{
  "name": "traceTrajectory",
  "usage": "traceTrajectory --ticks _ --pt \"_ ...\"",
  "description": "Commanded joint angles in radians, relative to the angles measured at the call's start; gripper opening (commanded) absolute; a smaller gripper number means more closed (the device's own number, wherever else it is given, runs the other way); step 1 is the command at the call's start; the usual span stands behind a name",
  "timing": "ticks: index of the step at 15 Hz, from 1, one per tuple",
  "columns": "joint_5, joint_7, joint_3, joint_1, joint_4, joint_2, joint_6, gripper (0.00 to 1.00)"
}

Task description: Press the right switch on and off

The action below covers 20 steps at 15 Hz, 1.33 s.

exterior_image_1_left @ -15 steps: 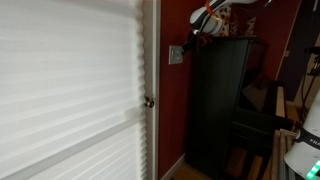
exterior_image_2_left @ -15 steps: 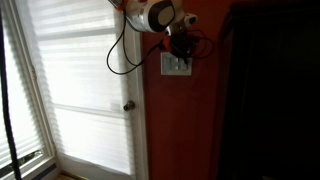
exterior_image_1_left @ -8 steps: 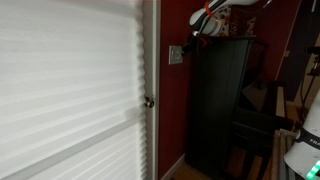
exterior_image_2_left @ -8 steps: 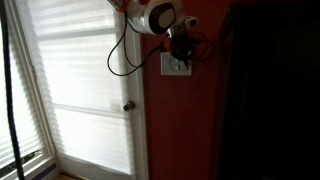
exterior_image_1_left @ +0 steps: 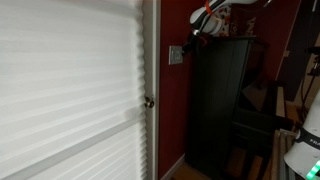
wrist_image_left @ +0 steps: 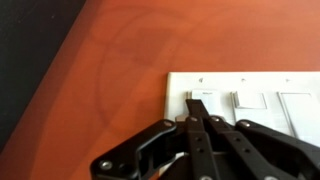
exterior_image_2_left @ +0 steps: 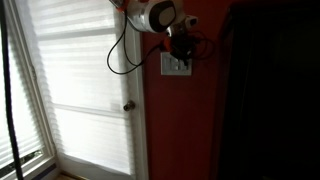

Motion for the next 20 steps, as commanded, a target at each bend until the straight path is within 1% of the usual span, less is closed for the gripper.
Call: traceTrajectory --ticks 1,3,5,6,7,8,12,13,15,17,18,19,20 --pt "-0.005 0.016 0.021 -0.008 -0.039 -0.114 -0.136 0.0" --pt "0.007 0.015 0.021 0.006 -0.063 -0.18 -0.237 0.0" --pt "-0.04 0.073 0.008 0.03 -0.091 -0.253 -0.357 0.02" --pt "-0.085 0.124 0.004 0.041 -0.11 -0.297 -0.421 0.27" --pt "-0.116 0.166 0.004 0.048 -0.132 -0.34 -0.464 0.27" --pt "-0.158 0.216 0.006 0.053 -0.148 -0.382 -0.515 0.31" --pt "-0.382 0.484 0.052 0.052 -0.25 -0.586 -0.693 0.57" --pt "-0.433 0.541 0.072 0.046 -0.276 -0.641 -0.747 0.66" --pt "-0.496 0.607 0.099 0.041 -0.33 -0.748 -0.829 0.78" --pt "-0.562 0.633 0.115 0.032 -0.38 -0.849 -0.893 0.92" --pt "-0.623 0.631 0.114 0.019 -0.421 -0.909 -0.887 0.98" --pt "-0.678 0.616 0.105 0.012 -0.451 -0.957 -0.869 1.0" --pt "-0.602 0.613 0.093 0.05 -0.348 -0.834 -0.896 0.89"
